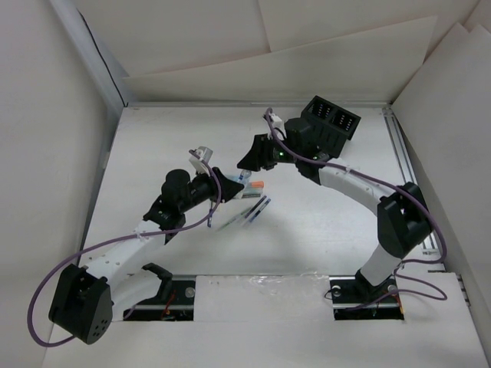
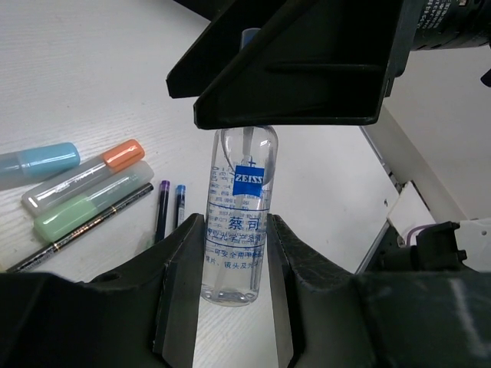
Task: Sort the stationery into containers
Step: Place the stationery in the storage box.
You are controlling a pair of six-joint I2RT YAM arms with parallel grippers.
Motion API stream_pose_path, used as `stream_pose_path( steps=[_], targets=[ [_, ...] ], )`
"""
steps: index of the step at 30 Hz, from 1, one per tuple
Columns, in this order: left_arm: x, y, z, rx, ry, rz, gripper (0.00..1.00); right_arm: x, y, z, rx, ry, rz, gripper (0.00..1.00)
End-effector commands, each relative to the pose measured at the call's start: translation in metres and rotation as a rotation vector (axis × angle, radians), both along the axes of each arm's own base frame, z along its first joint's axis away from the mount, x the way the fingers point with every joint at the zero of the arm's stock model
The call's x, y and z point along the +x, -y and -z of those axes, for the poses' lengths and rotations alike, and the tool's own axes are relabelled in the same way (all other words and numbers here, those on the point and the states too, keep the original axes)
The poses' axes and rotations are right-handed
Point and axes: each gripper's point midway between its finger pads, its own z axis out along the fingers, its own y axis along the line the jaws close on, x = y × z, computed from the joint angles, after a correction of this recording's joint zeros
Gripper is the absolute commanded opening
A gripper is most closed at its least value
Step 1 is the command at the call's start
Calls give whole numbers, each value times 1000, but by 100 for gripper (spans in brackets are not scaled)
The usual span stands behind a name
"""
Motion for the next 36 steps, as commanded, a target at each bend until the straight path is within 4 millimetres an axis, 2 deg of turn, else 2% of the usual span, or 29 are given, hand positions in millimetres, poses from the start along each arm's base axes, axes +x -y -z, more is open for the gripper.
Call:
stream_pose_path(
  steps=[1,2,6,11,14,16,18,20,21,22,26,29,30,31,32,33,34,36],
  targets=[
    [0,5,-21,-42,81,29,15,-1,1,-24,47,61,16,55],
    [0,5,-21,-42,81,29,15,1,3,-18,37,54,30,55],
    [3,5,-18,-36,74,20,15,-3,7,-27,48,75,39,42],
    [5,5,-15,-31,66,11,18,-5,10,-31,55,76,50,17],
    [8,4,-12,-30,52,-9,34,-3,11,-35,59,79,72,14],
    [8,4,-12,-30,52,-9,37,-1,12,-35,55,82,86,14],
    [10,2,-12,-28,53,-21,45,4,16,-34,52,84,104,12],
    [12,2,-16,-37,55,-32,58,8,20,-34,52,84,116,11],
    [12,2,-16,-37,55,-32,100,15,25,-38,54,93,137,11],
    [12,2,-24,-47,72,-31,100,18,28,-38,54,94,147,10],
    [20,-5,-30,-48,93,-95,100,42,47,-49,66,108,215,10],
    [22,-13,-28,-33,82,-145,100,75,78,-61,71,137,318,10],
    [26,-21,-25,-16,69,-198,100,92,99,-63,68,145,377,10],
    [27,-27,-23,-4,61,-230,100,105,112,-71,69,158,419,10],
    [30,-32,-15,10,30,-266,100,115,126,-79,72,176,465,10],
    [36,-43,-6,43,8,-338,100,128,140,-78,59,175,520,10],
    [34,-51,10,85,-48,-373,100,150,172,-80,37,187,643,10],
    [36,-61,22,124,-93,-436,100,178,204,-84,-9,198,765,9]
  ],
)
